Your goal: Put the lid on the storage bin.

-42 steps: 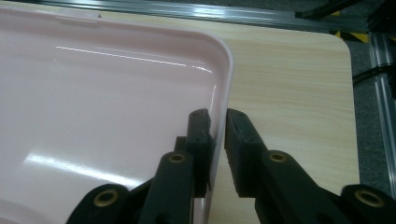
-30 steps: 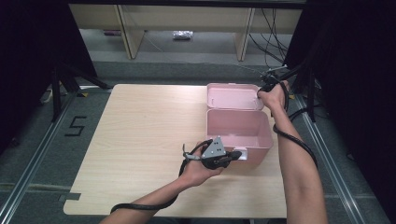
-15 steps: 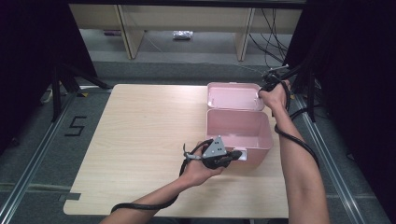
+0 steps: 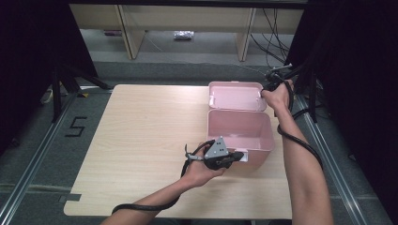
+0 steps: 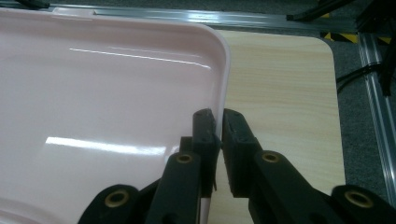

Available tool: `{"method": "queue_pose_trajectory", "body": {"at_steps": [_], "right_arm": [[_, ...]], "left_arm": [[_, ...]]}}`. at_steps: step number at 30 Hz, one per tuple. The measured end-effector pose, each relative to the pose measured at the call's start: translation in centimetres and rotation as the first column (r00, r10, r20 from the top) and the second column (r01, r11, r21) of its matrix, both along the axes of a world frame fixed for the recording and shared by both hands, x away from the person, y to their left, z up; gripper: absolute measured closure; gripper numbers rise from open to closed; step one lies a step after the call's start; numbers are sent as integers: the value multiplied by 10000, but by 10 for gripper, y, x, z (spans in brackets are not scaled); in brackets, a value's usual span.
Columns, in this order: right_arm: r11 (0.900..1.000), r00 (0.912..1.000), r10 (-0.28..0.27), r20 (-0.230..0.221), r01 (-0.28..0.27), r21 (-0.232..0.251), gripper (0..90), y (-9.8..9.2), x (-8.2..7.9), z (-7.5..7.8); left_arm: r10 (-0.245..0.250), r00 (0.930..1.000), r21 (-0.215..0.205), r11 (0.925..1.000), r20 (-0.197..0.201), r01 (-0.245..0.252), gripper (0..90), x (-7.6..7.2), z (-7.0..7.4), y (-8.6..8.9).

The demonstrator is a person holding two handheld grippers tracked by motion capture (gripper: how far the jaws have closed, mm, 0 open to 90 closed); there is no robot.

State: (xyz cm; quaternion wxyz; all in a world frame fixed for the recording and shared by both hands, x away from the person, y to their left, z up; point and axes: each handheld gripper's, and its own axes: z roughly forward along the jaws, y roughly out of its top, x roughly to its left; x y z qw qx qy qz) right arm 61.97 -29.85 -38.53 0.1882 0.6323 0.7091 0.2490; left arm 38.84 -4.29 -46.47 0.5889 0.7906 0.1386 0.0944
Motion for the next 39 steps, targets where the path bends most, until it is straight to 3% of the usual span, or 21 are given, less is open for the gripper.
{"method": "queue_pose_trajectory", "body": {"at_steps": [4, 8, 10, 11, 14, 16, 18, 23, 25, 29, 30, 39], "right_arm": [[9994, 9997, -242, -94, 245, 244, 851, 2, -2, 2], [10000, 10000, 13, 74, -13, 21, 852, -1, -2, 4], [9995, 9997, -253, 30, 252, 196, 853, 0, -4, 6], [10000, 9999, -16, 137, 15, 88, 853, -2, -4, 7], [9999, 9998, -77, 158, 76, 86, 854, -2, -5, 9], [9989, 9997, -258, 35, 257, 396, 876, 0, -6, 11], [9997, 9993, 202, 319, -206, 128, 900, -2, -7, 16], [9987, 9976, 413, 558, -395, -336, 900, 5, -6, 25], [9985, 9982, 379, 463, -361, -401, 900, 4, -4, 25], [9999, 10000, -18, -11, 18, -139, 868, 4, 0, 15], [9994, 9999, 150, 82, -147, -316, 860, 1, 2, 11], [9993, 9985, -346, -419, 353, 154, 799, -2, 7, 0]], "left_arm": [[-2, 10000, -17, 10000, -58, 2, 897, 0, 0, 0], [-50, 10000, -124, 9999, -78, 49, 897, 1, -1, -1], [-40, 10000, -110, 9999, -84, 39, 897, 1, 0, -1], [-41, 10000, -106, 9999, -90, 40, 897, 1, 0, -1], [36, 9999, -9, 10000, -112, -36, 897, 1, 1, -1], [95, 9999, -44, 9999, -126, -95, 897, 1, 1, -1], [160, 9998, -28, 9999, -138, -161, 897, 3, 2, 0], [127, 9999, 278, 9995, 47, -128, 897, 1, 4, -1], [157, 9998, 103, 9998, -87, -156, 897, 2, 3, 0], [173, 9998, 176, 9997, -83, -172, 897, 1, 3, 0], [160, 9998, 176, 9997, -105, -158, 897, 1, 3, 0], [124, 9999, 115, 9999, -121, -122, 897, 1, 3, 0]]}}
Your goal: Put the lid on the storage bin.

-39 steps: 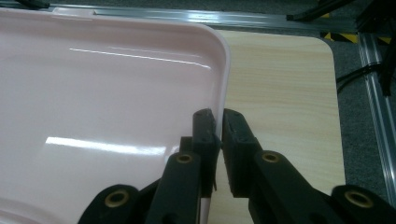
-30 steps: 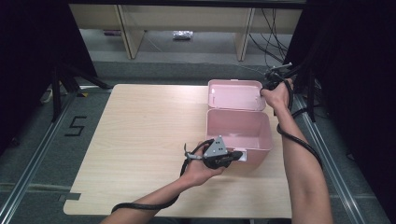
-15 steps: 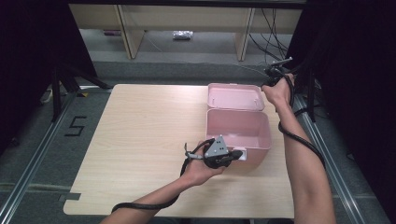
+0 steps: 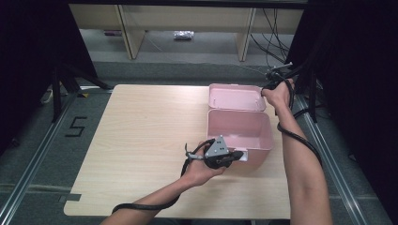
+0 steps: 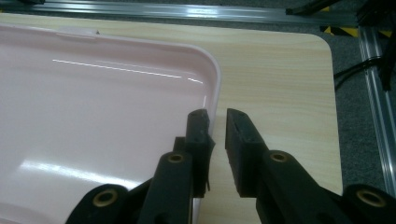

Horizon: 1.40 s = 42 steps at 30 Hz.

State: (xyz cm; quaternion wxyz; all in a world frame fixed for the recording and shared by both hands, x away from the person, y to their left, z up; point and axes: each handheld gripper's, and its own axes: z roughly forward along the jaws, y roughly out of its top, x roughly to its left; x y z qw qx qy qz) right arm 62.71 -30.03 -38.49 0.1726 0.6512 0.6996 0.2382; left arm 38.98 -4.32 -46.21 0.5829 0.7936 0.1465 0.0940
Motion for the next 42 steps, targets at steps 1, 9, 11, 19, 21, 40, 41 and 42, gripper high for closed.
{"method": "queue_pose_trajectory", "body": {"at_steps": [1, 9, 11, 19, 21, 40, 41, 42], "right_arm": [[9999, 9999, 132, 7, -132, -54, 801, -1, 1, 0], [9999, 9995, -68, -306, 73, 143, 796, 2, 9, -10], [9988, 9984, -314, -477, 332, 369, 793, 1, 9, -12], [9982, 9971, -209, -734, 250, 547, 847, 0, 11, -14], [9977, 9968, -281, -752, 327, 602, 860, 0, 11, -15], [9975, 9989, -454, -65, 456, 541, 886, 1, 2, 2], [9969, 9986, -527, -107, 532, 576, 886, 2, 1, 4], [9942, 9969, -780, -104, 785, 738, 886, 4, 0, 5]], "left_arm": [[3, 10000, -4, 10000, 0, -3, 897, 0, 0, 0], [-57, 10000, -119, 9999, -2, 57, 897, 1, -1, -1], [-23, 10000, -70, 10000, 8, 23, 897, 1, -1, -1], [12, 10000, 10, 10000, -10, -12, 897, 1, 0, 0], [14, 10000, 1, 10000, -17, -14, 897, 1, 0, 0], [93, 9997, 40, 9999, -216, -92, 898, -1, 1, 0], [97, 9997, 52, 9999, -214, -96, 898, -1, 1, 0], [104, 9997, 62, 9999, -230, -103, 898, -1, 1, 0]]}}
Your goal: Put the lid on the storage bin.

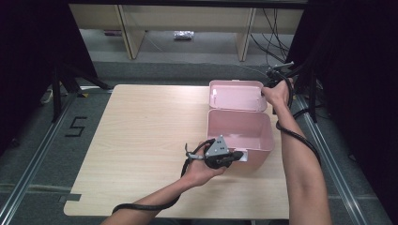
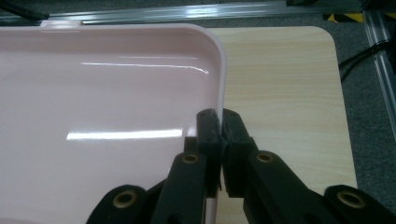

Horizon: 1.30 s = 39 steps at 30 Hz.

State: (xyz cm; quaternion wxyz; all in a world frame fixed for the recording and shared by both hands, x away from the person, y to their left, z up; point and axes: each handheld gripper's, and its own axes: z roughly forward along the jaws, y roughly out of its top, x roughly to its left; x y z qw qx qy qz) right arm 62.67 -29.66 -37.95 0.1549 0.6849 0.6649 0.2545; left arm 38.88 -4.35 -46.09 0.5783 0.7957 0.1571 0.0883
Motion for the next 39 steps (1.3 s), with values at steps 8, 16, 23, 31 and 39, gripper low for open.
{"method": "queue_pose_trajectory", "body": {"at_steps": [8, 16, 23, 31, 39], "right_arm": [[9999, 9998, 89, 180, -90, 60, 890, -1, -3, 12], [9992, 9980, 374, 515, -367, -147, 893, -4, -7, 19], [9987, 9955, 483, 814, -468, -197, 894, -4, -12, 25], [9976, 9889, 631, 1342, -584, -384, 895, -6, -18, 27], [9988, 9882, 452, 1464, -421, -244, 896, -4, -24, 31]], "left_arm": [[-48, 10000, -31, 10000, 3, 48, 898, 2, 0, 0], [-5, 10000, -99, 10000, -71, 5, 899, 1, 0, 0], [9, 10000, -101, 9999, -91, -9, 898, 1, 0, 0], [6, 10000, -36, 10000, -96, -6, 899, 2, 0, 0], [-46, 10000, -86, 10000, -30, 46, 899, 2, 0, 0]]}}
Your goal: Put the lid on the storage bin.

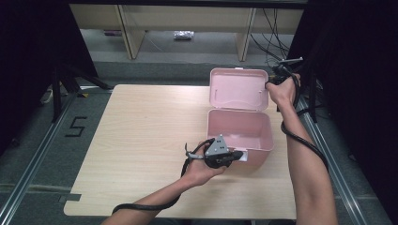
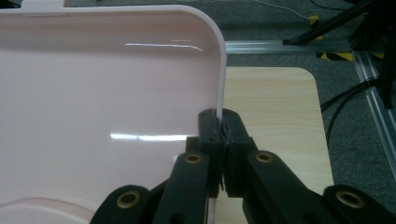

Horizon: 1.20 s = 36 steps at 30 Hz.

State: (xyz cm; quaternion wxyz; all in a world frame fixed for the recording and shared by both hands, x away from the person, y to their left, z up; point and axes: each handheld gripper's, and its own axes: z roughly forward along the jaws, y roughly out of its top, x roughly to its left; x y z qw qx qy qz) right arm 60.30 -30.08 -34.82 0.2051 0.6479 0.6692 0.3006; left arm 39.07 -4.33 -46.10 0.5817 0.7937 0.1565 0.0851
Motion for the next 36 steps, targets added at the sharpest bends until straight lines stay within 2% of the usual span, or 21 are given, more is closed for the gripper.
{"method": "queue_pose_trajectory", "body": {"at_steps": [2, 3, 11, 12, 14, 17, 19, 20, 23, 24, 25, 27, 30, 31, 32, 33, 34, 36], "right_arm": [[9996, 9997, 202, 160, -199, -204, 897, -2, -1, 1], [10000, 9999, 74, 144, -73, -43, 897, 0, -1, 1], [9998, 9994, 188, 306, -185, -124, 897, -1, -4, 3], [9997, 9993, 194, 315, -190, -146, 896, -2, -4, 3], [10000, 9996, 22, 296, -24, 66, 897, 0, -5, 3], [9998, 9991, 180, 375, -178, -55, 897, -2, -6, 4], [10000, 9993, 28, 370, -30, 74, 897, 0, -7, 4], [9998, 9988, 182, 454, -177, -104, 896, -1, -7, 5], [9999, 9985, 151, 534, -148, -59, 897, -1, -9, 6], [9993, 9979, 282, 588, -268, -244, 897, -3, -10, 6], [10000, 9986, 96, 521, -96, -4, 897, 0, -10, 7], [9993, 9973, 305, 674, -289, -241, 897, -3, -11, 7], [9999, 9972, 158, 735, -158, -1, 898, -1, -13, 8], [9997, 9973, 233, 702, -226, -109, 898, -2, -15, 8], [9999, 9975, 18, 703, -26, 116, 898, 0, -16, 9], [9998, 9966, 203, 797, -196, -91, 898, -2, -16, 9], [9998, 9962, 172, 850, -166, -69, 898, -2, -17, 9], [9997, 9952, -39, 976, 15, 239, 898, 0, -18, 10]], "left_arm": [[16, 10000, -5, 10000, -18, -16, 898, 0, 0, 0], [26, 10000, -11, 10000, -28, -26, 899, 0, 0, 0], [39, 10000, -27, 10000, -35, -39, 899, 0, 0, 0], [85, 10000, 78, 9999, -46, -84, 899, -1, 1, 0], [94, 9999, 36, 9999, -66, -94, 899, 0, 0, 0], [95, 9999, 29, 10000, -72, -95, 899, 0, 0, 0], [97, 9999, 24, 10000, -75, -97, 898, 0, 0, 0], [99, 9999, 29, 9999, -71, -99, 899, 0, 0, 0], [106, 9999, 16, 9999, -75, -106, 898, 0, 0, 0], [97, 9999, 33, 9999, -58, -97, 898, 0, 0, 0], [88, 9999, 73, 9999, -64, -88, 899, -1, 1, 0], [88, 9999, 85, 9999, -49, -87, 898, -1, 1, 1], [7, 10000, -31, 10000, -52, -8, 899, 0, 0, 0], [31, 10000, -5, 10000, -60, -31, 899, 0, 0, 0], [100, 9999, 76, 9999, -71, -100, 899, -1, 1, 0], [92, 9999, 68, 9999, -64, -92, 899, -1, 0, 0], [69, 10000, 20, 10000, -59, -69, 899, 0, 0, 0], [71, 10000, -27, 10000, -55, -71, 899, 0, 0, 0]]}}
